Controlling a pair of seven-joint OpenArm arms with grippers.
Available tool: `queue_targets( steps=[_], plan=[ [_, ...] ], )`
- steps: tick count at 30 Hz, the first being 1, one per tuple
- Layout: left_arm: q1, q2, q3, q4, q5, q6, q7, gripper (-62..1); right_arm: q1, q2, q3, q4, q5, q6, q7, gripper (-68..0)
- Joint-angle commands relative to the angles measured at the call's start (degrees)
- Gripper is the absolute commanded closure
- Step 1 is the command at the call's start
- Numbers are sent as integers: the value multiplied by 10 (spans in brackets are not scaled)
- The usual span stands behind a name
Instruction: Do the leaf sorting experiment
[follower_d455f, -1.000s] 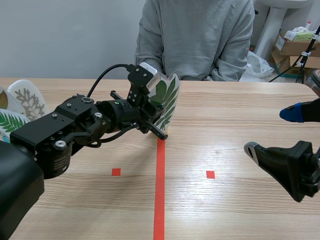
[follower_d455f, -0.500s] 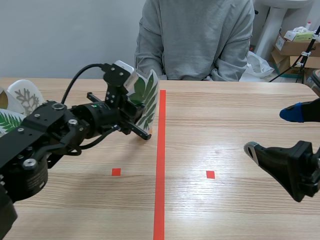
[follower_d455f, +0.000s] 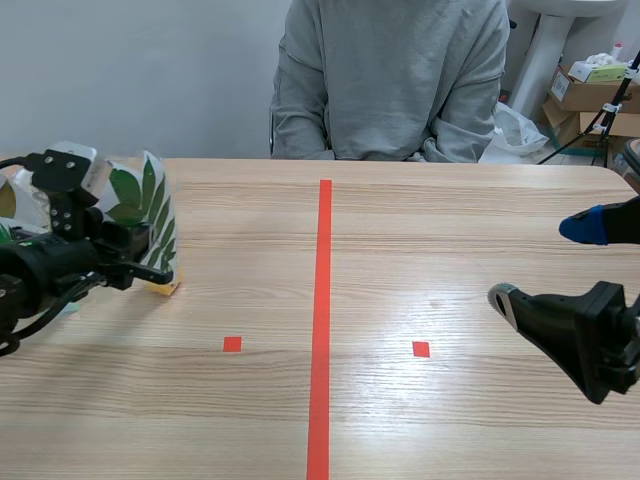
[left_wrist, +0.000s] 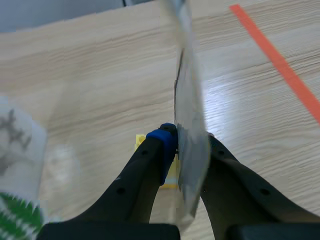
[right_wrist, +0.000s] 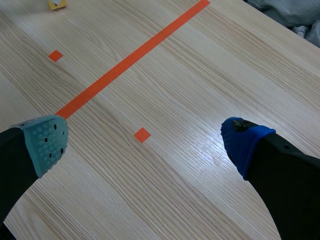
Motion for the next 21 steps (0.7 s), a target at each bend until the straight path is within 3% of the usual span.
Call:
queue_targets(
  steps=[1, 7, 13, 21],
  plan=[
    [0, -10, -18, 7, -15, 1, -9, -40, 8, 4, 2, 0, 4, -1, 7, -634],
    [15, -27, -86, 7, -30, 19, -1, -40, 8, 2, 2, 0, 4, -1, 7, -634],
    [16, -49, -103, -1, -30, 50, 4, -40, 8, -2, 2, 0, 4, -1, 7, -634],
    [16, -55, -103, -2, 4, 96, -4, -40, 8, -2, 2, 0, 4, -1, 7, -634]
  ],
)
